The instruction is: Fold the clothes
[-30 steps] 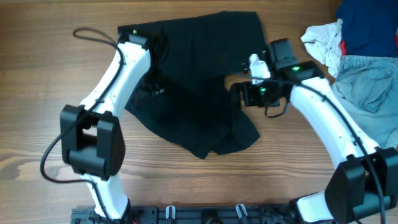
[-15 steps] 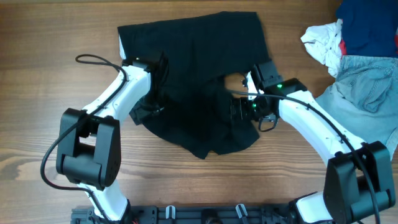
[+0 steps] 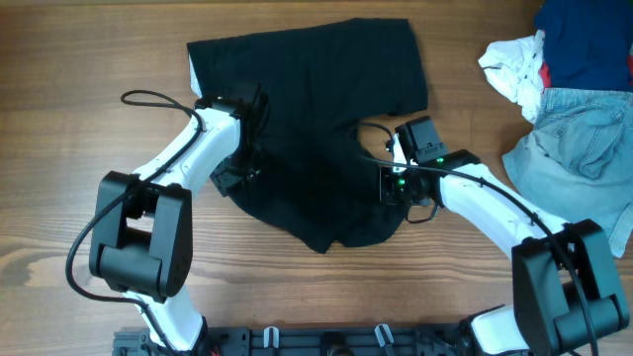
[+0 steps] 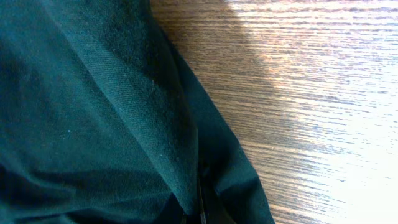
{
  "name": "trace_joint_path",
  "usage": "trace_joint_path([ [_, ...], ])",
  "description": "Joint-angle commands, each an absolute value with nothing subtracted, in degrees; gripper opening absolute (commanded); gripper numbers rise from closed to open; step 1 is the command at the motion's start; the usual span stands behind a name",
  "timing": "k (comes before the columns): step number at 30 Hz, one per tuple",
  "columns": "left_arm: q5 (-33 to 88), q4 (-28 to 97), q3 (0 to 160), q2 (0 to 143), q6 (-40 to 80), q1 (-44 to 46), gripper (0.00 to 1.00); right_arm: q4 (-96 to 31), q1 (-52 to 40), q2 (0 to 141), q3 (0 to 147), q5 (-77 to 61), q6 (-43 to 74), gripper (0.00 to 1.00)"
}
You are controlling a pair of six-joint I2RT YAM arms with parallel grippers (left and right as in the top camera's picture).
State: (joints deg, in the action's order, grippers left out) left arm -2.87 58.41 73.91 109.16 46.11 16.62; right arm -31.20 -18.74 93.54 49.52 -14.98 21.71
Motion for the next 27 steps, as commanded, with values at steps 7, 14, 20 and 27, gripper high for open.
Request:
trace_joint_path([
  [7,-2.46,58.22,73.45,107.87,46.98,16.93,0.69,-37.47,-12.93,89.62,66.81,-4.05,9.96,0.04],
  [14,-3.73,58.39,73.45,107.87,46.96,16.93,0.68,-29.36,-11.16,93.14,67.18,-1.98,7.49,0.04],
  [20,-3.51,60.14,73.43,107.87,46.98,16.93,0.75,-28.47,-11.16,94.50,67.20,-4.78,7.55,0.28],
  [27,-0.84,52.60,70.67,107.90,47.00,17.28,0.36,-27.57,-11.16,94.50,67.20,-5.96,7.68,0.36],
])
